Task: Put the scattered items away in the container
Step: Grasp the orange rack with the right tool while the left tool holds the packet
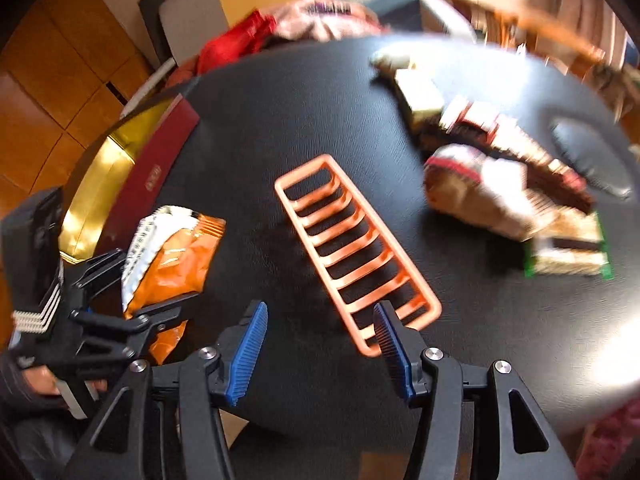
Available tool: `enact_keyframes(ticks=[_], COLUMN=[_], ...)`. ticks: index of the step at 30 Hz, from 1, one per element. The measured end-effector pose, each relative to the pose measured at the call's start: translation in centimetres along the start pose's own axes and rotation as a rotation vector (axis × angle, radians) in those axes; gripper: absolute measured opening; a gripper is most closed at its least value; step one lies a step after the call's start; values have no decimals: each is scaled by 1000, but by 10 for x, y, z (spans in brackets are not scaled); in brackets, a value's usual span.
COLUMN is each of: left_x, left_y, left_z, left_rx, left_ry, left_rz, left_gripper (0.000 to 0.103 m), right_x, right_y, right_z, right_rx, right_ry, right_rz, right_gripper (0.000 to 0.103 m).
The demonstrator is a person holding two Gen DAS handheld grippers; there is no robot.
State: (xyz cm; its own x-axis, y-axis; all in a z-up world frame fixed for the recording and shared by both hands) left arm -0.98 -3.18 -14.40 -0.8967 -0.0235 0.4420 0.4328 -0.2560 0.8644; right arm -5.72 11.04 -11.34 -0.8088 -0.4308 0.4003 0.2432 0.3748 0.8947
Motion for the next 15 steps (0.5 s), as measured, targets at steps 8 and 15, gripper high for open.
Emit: enact_keyframes(ticks=[8,15], left_x=[2,8], left_y=[7,10], left_z=[-2,2], left_rx=[8,17], left_ry=[13,-26], left_rz=[9,17], left_gripper=[71,71], right_x=[17,30], right_y=[7,-11], right_z=[0,0], right_rx=[-66,-69], right_ry=[114,257], right_rz=[26,-54], right_gripper=[57,57])
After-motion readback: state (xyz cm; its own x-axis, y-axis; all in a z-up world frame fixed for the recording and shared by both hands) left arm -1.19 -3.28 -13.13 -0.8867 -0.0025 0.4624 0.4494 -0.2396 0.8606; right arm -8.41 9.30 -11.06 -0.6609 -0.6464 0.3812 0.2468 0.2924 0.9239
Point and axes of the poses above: each gripper's, at about its wrist camera, not at the fingertips, and y roughly against the way its jaws point, z to its right, x to its top, the point moved 5 cm from there along -y, roughly the way its jaws point, and after that the axes turned 3 degrees about -z, right-handed, at the moved point
